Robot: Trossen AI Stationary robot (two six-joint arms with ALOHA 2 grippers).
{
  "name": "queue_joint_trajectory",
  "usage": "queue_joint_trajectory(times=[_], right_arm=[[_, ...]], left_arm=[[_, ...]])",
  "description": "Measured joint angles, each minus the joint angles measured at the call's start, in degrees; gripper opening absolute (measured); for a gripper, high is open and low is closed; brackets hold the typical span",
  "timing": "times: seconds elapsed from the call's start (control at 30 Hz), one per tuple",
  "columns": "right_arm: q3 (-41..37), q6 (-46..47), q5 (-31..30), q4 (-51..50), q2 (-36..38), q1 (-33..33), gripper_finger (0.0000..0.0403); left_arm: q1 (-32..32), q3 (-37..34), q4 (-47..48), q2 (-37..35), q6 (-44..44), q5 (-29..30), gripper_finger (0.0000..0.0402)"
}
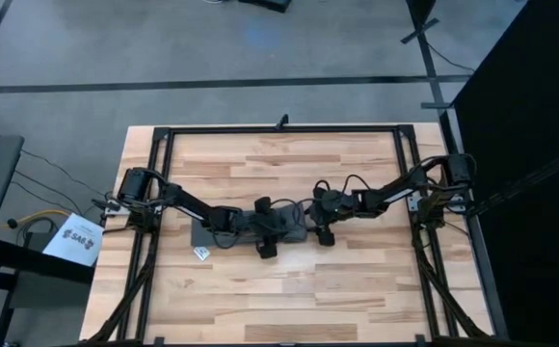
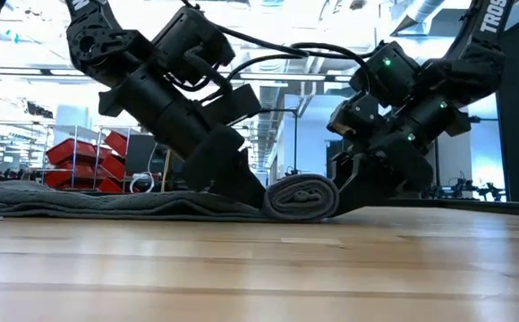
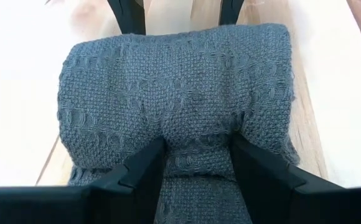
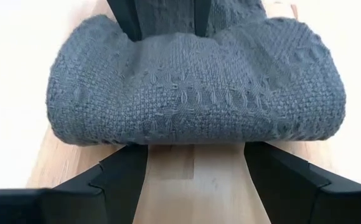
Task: Roll towel
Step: Roll the gray towel
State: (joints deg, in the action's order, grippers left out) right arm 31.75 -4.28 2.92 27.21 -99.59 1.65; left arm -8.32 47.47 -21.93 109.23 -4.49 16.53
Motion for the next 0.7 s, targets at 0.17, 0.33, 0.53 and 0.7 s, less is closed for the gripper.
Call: queue_joint_trajectory(times=[0.17,0.33,0.53,0.7], right_arm=[[0.00,0.23,0.01,-0.24,0.04,0.00,0.0258],[0.00,0.40,0.02,-0.33,0.08,0.00,0.0258],[0.12,1.33,0.04,-1.43,0.13,0.00,0.0258],[0.13,2.18,0.04,-1.62,0.17,0.00,0.0258]], left_arm=[[0.00,3.34,6.50,-0.02,0.22,0.04,0.0173],[0.00,7.81,15.60,-0.04,0.37,0.07,0.0173],[0.30,13.54,28.51,-1.30,2.75,0.01,0.0173],[0.99,12.77,34.68,-4.77,1.81,1.52,0.0173]])
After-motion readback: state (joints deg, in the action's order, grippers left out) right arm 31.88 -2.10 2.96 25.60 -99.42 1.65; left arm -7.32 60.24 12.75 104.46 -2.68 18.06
